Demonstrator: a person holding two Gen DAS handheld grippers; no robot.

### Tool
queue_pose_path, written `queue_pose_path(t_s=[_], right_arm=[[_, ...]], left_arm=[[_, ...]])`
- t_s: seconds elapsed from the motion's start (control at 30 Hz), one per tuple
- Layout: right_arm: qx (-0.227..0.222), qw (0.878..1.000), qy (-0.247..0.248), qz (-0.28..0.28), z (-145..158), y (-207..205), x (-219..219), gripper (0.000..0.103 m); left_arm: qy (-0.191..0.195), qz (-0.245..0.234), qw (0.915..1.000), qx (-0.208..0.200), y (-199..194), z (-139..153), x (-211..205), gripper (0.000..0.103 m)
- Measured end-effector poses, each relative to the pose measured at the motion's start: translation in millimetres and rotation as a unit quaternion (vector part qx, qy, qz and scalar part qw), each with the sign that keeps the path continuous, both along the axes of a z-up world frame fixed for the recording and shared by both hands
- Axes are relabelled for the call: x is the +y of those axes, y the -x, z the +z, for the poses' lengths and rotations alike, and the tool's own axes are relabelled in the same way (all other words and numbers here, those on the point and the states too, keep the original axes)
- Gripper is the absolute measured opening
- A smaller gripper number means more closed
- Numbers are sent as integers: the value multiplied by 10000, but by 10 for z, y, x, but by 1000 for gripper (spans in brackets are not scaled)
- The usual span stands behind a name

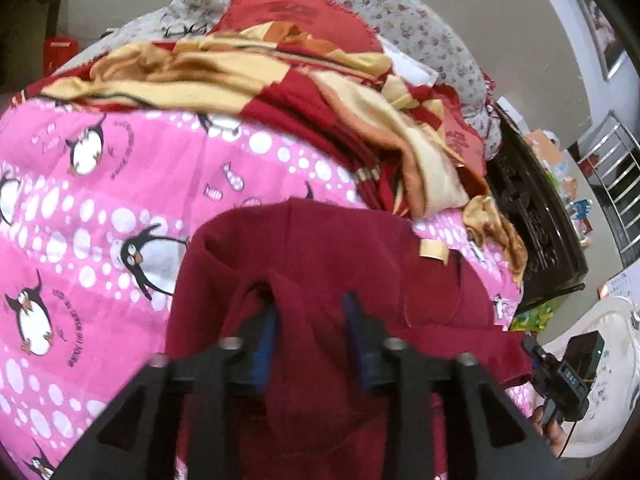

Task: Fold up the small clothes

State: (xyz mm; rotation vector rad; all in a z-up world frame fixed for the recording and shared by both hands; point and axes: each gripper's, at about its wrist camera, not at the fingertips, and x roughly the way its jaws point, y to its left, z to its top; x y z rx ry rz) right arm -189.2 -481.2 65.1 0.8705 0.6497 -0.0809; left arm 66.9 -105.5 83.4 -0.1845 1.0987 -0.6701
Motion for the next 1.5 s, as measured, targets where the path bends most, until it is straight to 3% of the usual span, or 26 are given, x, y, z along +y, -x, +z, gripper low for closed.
queue_pose_path(t_s=[0.03, 0.1, 0.13, 0.3, 0.4, 0.6, 0.7, 0.8, 0.93, 1.0, 1.1, 1.23, 1.33, 1.43, 1.5], right_arm=[[-96, 9999, 137, -39, 71, 117, 1, 40], [-214, 9992, 347, 18, 181, 269, 29, 40], [-219, 9987, 454, 73, 217, 321, 53, 40], [169, 9893, 1207, 798, 219, 366, 400, 40], [390, 9776, 1639, 1262, 111, 260, 661, 40], [485, 9717, 1570, 1699, -87, -84, 804, 40], [349, 9765, 1476, 1531, -35, -319, 718, 40], [101, 9812, 1486, 1225, 122, -539, 589, 40], [81, 9840, 1599, 780, 231, -860, 390, 40], [287, 9880, 1453, 444, 201, -984, 237, 40], [414, 9906, 1286, 215, 212, -977, 133, 40], [266, 9857, 1662, 35, 332, -720, 174, 41], [-13, 9848, 1688, 418, 343, -667, 278, 41], [288, 9765, 1979, 798, 215, -885, 463, 41], [613, 9737, 2088, 674, 89, -1046, 467, 41]], left_arm=[[-14, 34, 9999, -143, 32, 70, 36, 70], [48, 153, 9985, -516, 116, 237, 142, 84], [138, 161, 9978, -629, 154, 305, 198, 85], [119, 20, 9972, -742, 350, 404, 401, 85], [-151, -158, 9972, -714, 526, 294, 469, 85], [-663, -688, 9943, -466, 707, -71, 245, 85], [-607, -821, 9938, -435, 603, -122, 15, 84], [-341, -639, 9963, -455, 344, -51, -190, 84], [75, 58, 9990, -443, -112, 63, -237, 84], [189, 410, 9983, -360, -293, 83, -163, 84], [274, 559, 9978, -238, -387, 125, -57, 83], [52, 282, 9982, -534, -227, 186, -13, 84], [-127, 61, 9978, -645, -141, 117, -128, 84], [-356, 152, 9972, -634, -208, -33, -281, 84], [-428, 351, 9971, -530, -327, -134, -337, 84]])
